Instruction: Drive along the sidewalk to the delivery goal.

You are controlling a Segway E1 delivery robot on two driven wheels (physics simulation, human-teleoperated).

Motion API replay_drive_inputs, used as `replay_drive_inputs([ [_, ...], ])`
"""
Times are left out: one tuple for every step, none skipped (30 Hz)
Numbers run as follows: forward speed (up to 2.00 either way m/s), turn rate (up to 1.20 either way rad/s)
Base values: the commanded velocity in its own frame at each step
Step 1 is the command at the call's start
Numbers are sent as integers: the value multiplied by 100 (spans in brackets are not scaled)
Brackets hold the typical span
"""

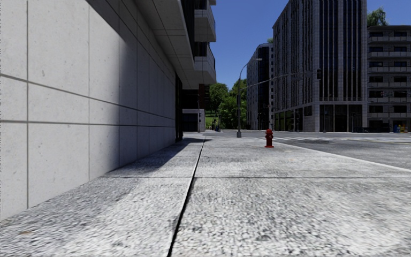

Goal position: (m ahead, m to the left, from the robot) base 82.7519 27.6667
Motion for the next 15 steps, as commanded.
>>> replay_drive_inputs([
  [200, 0],
  [200, 0],
  [200, 0],
  [200, 0],
  [200, 0],
  [200, 0],
  [200, 0],
  [200, 0],
  [200, 0],
  [200, 0],
  [200, 0],
  [200, 0],
  [200, 0],
  [200, 0],
  [200, 0],
])
